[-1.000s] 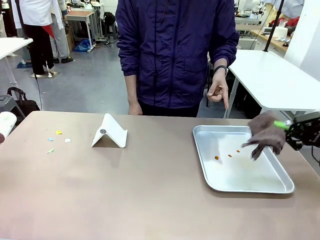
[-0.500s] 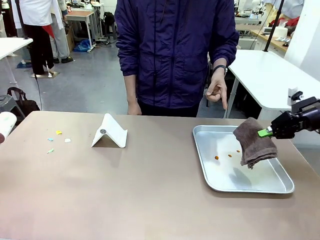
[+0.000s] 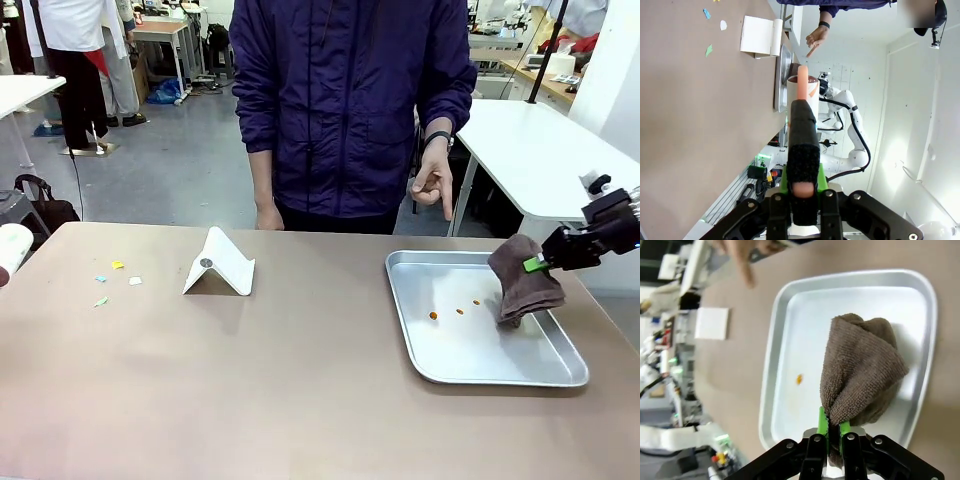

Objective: Clean the surface of the table.
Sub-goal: If a person points to the right, clean the right side of the table with your right hand, and if they point to the left, clean the left side with your left hand.

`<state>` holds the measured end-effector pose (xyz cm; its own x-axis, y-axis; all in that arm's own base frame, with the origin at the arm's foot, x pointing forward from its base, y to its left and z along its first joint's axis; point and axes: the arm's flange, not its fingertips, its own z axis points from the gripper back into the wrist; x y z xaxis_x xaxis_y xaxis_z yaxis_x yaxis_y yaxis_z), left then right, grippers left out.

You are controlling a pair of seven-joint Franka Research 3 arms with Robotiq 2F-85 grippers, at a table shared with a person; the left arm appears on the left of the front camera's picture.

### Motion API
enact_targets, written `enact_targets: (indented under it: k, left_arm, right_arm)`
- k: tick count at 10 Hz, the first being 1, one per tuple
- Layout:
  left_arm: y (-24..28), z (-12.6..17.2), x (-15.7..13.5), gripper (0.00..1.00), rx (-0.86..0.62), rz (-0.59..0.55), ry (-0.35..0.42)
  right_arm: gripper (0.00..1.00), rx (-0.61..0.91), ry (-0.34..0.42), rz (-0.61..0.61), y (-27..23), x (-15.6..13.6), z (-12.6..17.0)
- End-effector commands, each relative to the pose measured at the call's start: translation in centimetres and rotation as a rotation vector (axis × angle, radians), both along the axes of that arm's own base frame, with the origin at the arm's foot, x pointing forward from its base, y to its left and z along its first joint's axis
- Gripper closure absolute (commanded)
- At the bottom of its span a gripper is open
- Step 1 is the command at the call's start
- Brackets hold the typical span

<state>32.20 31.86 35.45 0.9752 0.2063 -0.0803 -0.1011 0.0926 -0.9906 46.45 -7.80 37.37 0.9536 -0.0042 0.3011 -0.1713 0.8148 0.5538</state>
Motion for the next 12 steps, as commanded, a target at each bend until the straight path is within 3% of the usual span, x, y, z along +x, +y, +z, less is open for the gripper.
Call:
enact_targets:
  k: [1, 6, 12]
  left_arm:
    - [0.1, 0.1, -0.4, 1.00, -0.005, -0.018, -0.017]
    - [0.1, 0.1, -0.4, 1.00, -0.005, -0.018, -0.017]
    - [0.1, 0.1, -0.4, 1.00, -0.005, -0.018, -0.017]
  right_arm:
    - [0.91, -0.082, 0.045, -0.069, 1.6, 1.8, -2.3]
    - [0.91, 0.000, 0.143, -0.016, 4.3, 4.8, -7.6]
    - [0.91, -0.009, 0.165, 0.173, 11.0, 4.4, -8.6]
